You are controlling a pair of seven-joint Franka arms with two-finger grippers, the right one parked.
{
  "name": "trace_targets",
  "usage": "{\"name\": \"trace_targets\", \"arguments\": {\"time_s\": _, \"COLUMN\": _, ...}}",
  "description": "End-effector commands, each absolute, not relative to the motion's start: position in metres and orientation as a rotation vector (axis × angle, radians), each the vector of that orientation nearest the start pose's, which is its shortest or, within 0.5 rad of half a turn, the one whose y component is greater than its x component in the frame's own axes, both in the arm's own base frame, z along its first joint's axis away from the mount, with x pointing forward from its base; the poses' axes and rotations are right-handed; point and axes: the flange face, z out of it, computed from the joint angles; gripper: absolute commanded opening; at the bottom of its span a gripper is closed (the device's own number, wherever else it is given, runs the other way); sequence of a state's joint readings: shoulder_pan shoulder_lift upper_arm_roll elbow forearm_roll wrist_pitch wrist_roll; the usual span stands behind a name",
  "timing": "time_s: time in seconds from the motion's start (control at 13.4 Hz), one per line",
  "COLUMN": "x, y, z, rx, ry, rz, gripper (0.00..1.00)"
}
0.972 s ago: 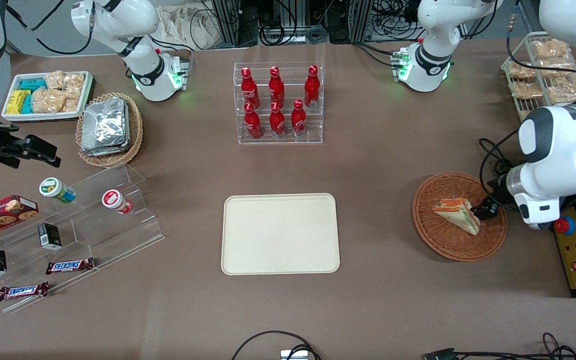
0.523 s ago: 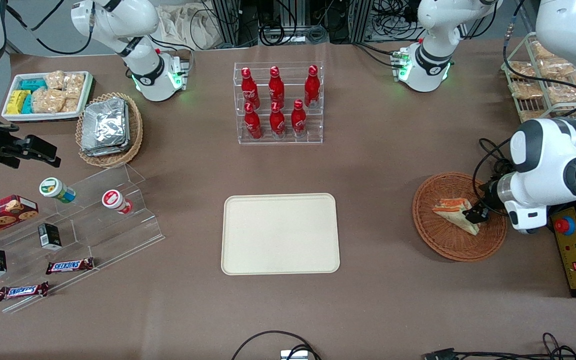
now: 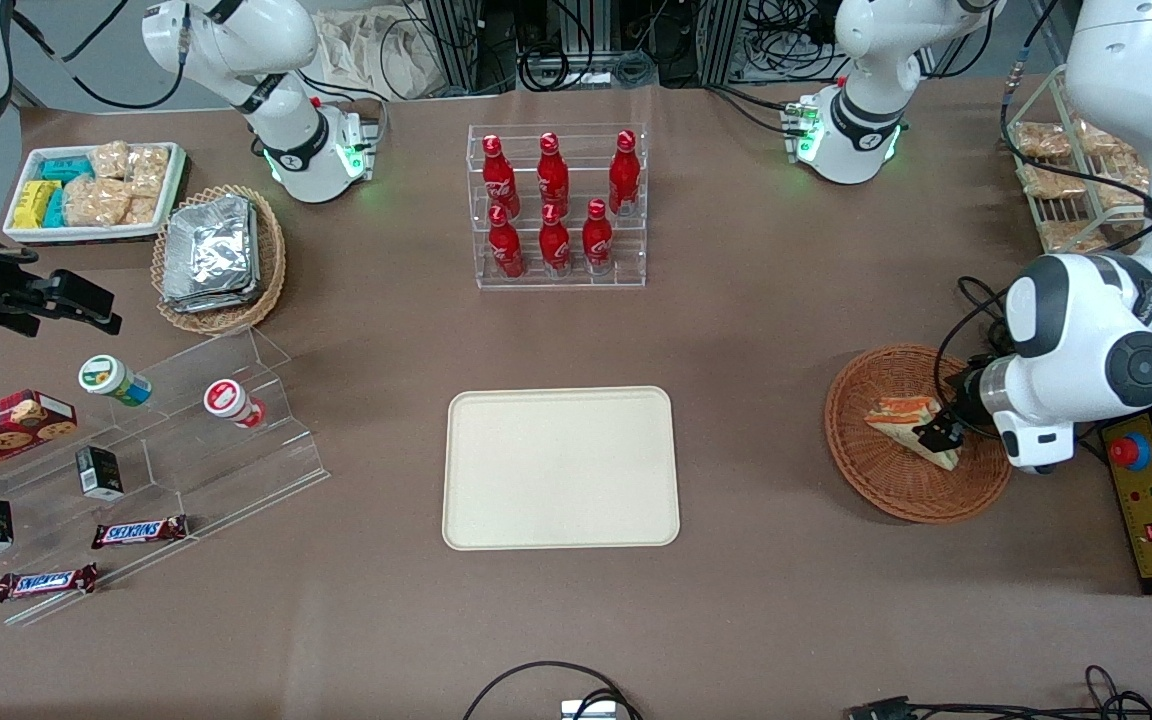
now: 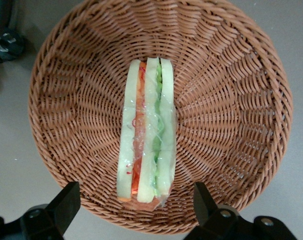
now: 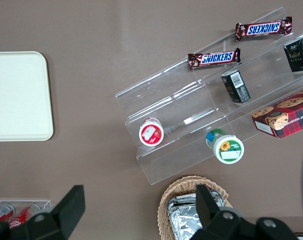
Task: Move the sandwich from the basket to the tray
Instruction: 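Lower the open left gripper and close it on the wrapped sandwich, then lift the sandwich out of the basket and carry it toward the tray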
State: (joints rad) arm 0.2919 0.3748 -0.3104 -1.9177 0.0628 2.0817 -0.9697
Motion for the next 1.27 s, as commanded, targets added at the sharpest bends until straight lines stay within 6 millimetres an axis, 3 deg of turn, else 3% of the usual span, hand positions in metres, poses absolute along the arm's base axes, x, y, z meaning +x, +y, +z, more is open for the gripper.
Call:
{"name": "trace_targets", "arguments": {"time_s": 0.0, "x": 0.591, "y": -0.006, "z": 0.275, "rx": -2.738, "ry": -1.336, "rz": 0.286, "gripper": 1.00}}
{"name": "trace_targets", "arguments": {"time_s": 0.3, "x": 0.575, "y": -0.006, "z": 0.254, "rx": -2.718, "ry": -1.279, "rz": 0.267, "gripper": 1.00}}
{"name": "trace_targets", "arguments": {"time_s": 0.67, "x": 0.582, "y": -0.001, "z": 0.247, "rx": -2.696, "ry": -1.366, "rz": 0.248, "gripper": 0.99}}
{"name": "trace_targets", "arguments": {"time_s": 0.82, "x": 0.590, "y": 0.000, "z": 0.248, "rx": -2.701, "ry": -1.379, "rz": 0.237, "gripper": 0.90}}
{"name": "trace_targets", "arguments": {"time_s": 1.05, "x": 0.596, "y": 0.000, "z": 0.250, "rx": -2.707, "ry": -1.412, "rz": 0.202, "gripper": 0.59}}
{"name": "trace_targets", "arguments": {"time_s": 1.2, "x": 0.599, "y": 0.001, "z": 0.253, "rx": -2.678, "ry": -1.482, "rz": 0.176, "gripper": 0.19}}
